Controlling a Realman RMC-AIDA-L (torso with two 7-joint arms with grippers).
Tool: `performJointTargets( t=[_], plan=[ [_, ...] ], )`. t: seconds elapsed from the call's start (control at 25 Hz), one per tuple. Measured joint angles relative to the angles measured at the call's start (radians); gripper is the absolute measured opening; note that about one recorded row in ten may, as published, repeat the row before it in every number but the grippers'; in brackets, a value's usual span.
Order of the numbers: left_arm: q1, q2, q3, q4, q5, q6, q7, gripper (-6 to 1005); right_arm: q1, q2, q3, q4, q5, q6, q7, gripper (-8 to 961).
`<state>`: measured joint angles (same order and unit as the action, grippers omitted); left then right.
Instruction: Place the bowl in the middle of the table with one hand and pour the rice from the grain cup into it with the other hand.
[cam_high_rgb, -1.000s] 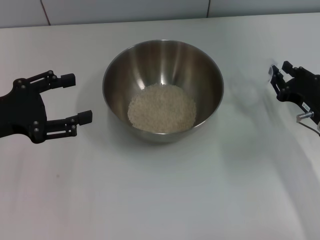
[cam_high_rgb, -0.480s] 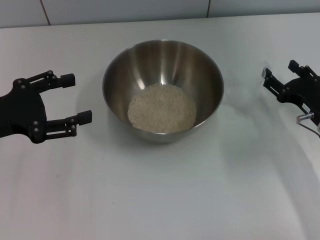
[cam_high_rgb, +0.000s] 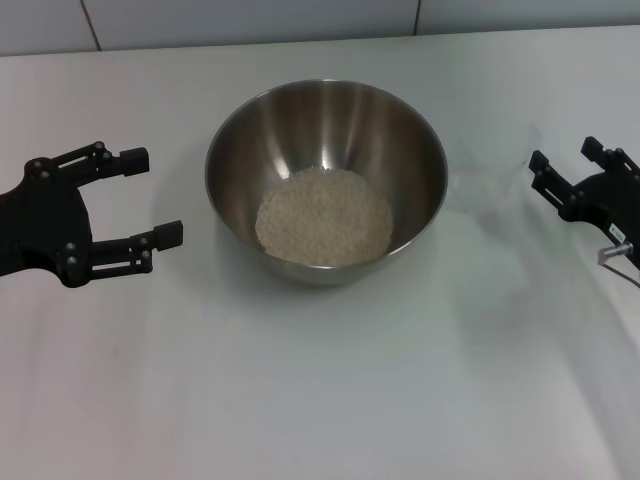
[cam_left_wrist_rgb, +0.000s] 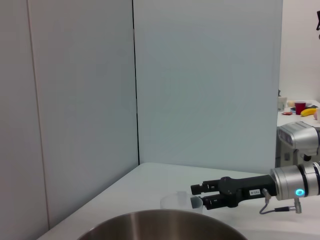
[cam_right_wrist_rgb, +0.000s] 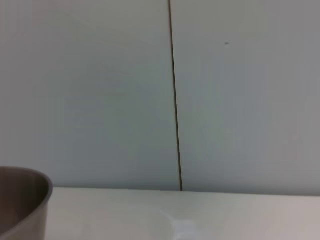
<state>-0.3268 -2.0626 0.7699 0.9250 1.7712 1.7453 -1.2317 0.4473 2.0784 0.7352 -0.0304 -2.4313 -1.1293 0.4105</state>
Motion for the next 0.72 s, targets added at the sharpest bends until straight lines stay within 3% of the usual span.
performJointTargets(
  t=[0.16,0.36,0.72],
  plan=[
    [0.003,0.0,-0.003,0.0,-0.001,0.004,0.0,859,-0.042,0.002,-0.004,0.014,0.0,-0.054,0.0,743],
    [0.009,-0.001,0.0,-0.001,-0.001,0.005,0.0,859,-0.104,0.001,-0.025,0.021,-0.032,-0.217,0.0,743],
    [0.024,-0.001,-0.003,-0.063,-0.001,0.019,0.038,859,-0.092,-0.004,-0.307,-0.042,-0.101,-0.478,0.064,743]
  ],
)
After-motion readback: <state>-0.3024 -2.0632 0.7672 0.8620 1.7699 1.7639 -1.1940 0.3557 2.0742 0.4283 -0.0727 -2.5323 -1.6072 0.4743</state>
